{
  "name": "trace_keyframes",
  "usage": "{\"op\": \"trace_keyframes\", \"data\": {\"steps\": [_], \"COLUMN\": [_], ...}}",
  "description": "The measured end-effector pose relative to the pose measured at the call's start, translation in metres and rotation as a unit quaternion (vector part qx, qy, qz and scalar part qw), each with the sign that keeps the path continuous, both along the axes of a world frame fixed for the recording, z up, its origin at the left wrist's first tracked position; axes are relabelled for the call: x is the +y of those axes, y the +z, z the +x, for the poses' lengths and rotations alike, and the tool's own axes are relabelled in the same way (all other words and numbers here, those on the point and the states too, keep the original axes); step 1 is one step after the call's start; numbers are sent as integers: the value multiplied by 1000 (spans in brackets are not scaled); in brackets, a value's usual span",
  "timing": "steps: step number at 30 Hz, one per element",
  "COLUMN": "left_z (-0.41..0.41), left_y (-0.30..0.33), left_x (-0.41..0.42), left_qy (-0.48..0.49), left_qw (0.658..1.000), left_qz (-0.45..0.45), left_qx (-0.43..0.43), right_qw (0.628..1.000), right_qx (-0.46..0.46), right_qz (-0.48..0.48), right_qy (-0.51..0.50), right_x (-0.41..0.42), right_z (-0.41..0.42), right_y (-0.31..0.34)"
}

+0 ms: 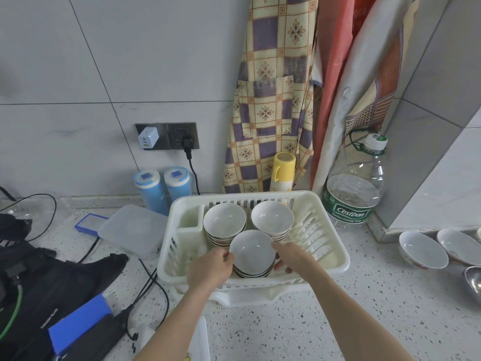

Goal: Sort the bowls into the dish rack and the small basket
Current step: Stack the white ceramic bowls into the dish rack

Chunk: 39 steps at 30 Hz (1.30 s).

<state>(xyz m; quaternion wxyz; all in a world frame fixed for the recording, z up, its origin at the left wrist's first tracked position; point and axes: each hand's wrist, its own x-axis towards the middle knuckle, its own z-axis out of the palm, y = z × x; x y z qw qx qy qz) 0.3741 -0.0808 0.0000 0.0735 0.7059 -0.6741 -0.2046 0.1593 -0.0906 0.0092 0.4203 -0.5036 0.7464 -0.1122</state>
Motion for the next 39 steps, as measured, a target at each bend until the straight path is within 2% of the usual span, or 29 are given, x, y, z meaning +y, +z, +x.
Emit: {"op": "trace_keyframes", "data": {"steps": [2, 4, 17, 19, 23, 28, 30, 31, 33, 35, 37, 39], "left_z": [0, 0, -3, -4, -3, -4, -8, -12, -29, -57, -94, -136], "left_y": [-1, -1, 1, 2, 4, 5, 11, 15, 25, 34, 40, 43], "left_x": [0, 0, 0, 3, 6, 12, 12, 12, 15, 26, 41, 57], "left_qy": [-3, -3, 31, 53, 98, 134, 182, 216, 272, 284, 272, 254], "left_qw": [1000, 1000, 999, 998, 991, 977, 950, 923, 836, 769, 732, 720], "left_qz": [-6, -10, -19, -25, -68, -118, -145, -168, -223, -269, -292, -289], "left_qx": [-7, -11, 11, 23, 54, 120, 206, 271, 422, 506, 552, 578], "right_qw": [997, 994, 993, 995, 997, 975, 959, 945, 901, 872, 862, 859], "right_qx": [-71, -105, -99, -92, -18, -84, -161, -220, -349, -408, -424, -423], "right_qz": [26, 38, 70, 39, -47, -181, -219, -226, -225, -228, -230, -230], "right_qy": [-6, 5, 13, -13, -57, -94, -84, -90, -124, -147, -155, -174], "right_x": [-1, 1, -2, -3, 3, 16, 23, 27, 36, 46, 59, 74], "right_z": [-1, -3, -4, -2, -2, -7, -14, -19, -34, -57, -87, -122], "right_y": [7, 13, 6, 1, -2, 5, 9, 12, 18, 23, 25, 23]}}
